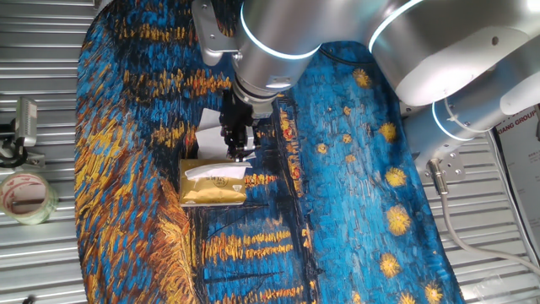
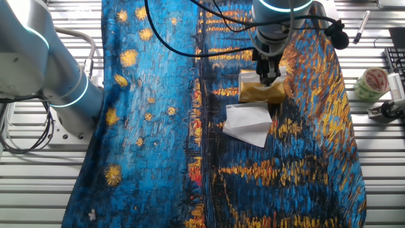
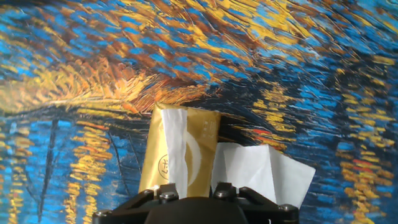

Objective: Pull out a napkin

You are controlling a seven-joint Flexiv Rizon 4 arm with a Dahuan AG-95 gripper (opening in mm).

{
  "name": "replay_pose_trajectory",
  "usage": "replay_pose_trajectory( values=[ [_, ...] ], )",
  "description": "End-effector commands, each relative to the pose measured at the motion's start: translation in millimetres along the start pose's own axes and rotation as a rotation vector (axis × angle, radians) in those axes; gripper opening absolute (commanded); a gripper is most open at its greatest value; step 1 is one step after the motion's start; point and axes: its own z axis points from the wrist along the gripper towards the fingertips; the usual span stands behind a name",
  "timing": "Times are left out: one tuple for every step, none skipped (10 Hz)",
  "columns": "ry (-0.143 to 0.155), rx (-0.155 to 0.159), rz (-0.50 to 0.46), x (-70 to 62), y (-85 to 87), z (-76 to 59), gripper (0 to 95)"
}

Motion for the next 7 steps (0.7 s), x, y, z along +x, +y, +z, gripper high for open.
replay_pose_trajectory(
  values=[
    [-0.004, 0.0, 0.043, 1.2, -0.1, 0.0, 19.0],
    [-0.004, -0.005, 0.078, 1.2, -0.1, 0.0, 19.0],
    [-0.005, -0.014, 0.106, 1.2, -0.1, 0.0, 19.0],
    [-0.004, -0.019, 0.116, 1.2, -0.1, 0.0, 19.0],
    [-0.004, -0.016, 0.118, 1.2, -0.1, 0.0, 19.0],
    [-0.003, -0.017, 0.119, 1.2, -0.1, 0.0, 19.0],
    [-0.002, -0.017, 0.119, 1.2, -0.1, 0.0, 19.0]
  ],
)
